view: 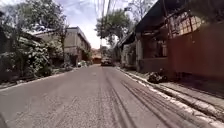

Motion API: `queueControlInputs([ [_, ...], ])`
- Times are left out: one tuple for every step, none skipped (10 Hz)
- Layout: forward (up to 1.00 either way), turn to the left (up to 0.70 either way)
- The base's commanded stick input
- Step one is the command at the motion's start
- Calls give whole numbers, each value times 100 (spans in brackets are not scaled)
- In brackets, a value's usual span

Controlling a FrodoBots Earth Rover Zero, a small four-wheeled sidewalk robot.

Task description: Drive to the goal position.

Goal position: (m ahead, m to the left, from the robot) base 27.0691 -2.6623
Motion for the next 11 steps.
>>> queueControlInputs([
  [70, 35],
  [70, 35],
  [70, 35],
  [70, 27],
  [70, 0],
  [70, 0],
  [70, 0],
  [70, 0],
  [70, 0],
  [70, 0],
  [70, 0],
])
